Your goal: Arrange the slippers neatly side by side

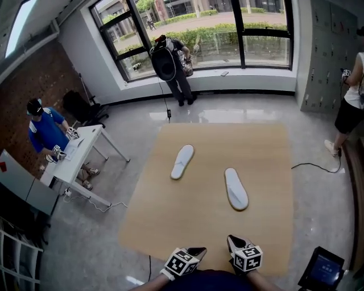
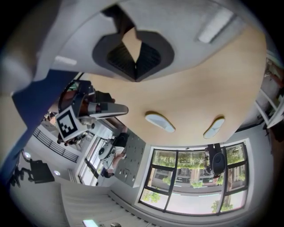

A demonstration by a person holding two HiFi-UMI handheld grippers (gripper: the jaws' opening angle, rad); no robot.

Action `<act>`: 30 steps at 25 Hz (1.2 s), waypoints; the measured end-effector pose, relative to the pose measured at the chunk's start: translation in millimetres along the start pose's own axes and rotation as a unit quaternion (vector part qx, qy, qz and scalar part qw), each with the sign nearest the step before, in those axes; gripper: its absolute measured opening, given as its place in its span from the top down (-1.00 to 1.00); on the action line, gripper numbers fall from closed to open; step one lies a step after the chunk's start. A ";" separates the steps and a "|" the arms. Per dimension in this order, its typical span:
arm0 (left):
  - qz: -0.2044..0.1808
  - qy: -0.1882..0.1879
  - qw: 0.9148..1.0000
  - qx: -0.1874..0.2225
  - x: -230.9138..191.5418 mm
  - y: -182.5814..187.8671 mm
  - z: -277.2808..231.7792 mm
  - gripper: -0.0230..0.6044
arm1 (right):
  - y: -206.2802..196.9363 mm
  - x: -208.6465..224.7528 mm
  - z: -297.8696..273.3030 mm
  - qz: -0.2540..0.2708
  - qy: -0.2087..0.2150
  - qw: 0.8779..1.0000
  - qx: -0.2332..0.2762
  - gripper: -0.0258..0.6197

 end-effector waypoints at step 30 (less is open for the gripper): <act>0.040 0.093 0.987 0.125 -206.5 75.4 -5.2 0.13 | 76.8 67.2 -61.6 0.012 -0.159 0.986 0.056 0.25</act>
Point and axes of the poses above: the fingertips, and each gripper's own axes: z backward along the fingers, x to its right, y out of its top, the point moved 10 cm from there along z, backward along the fingers, and after that the axes turned 4 degrees about z, right-handed, at the moved point
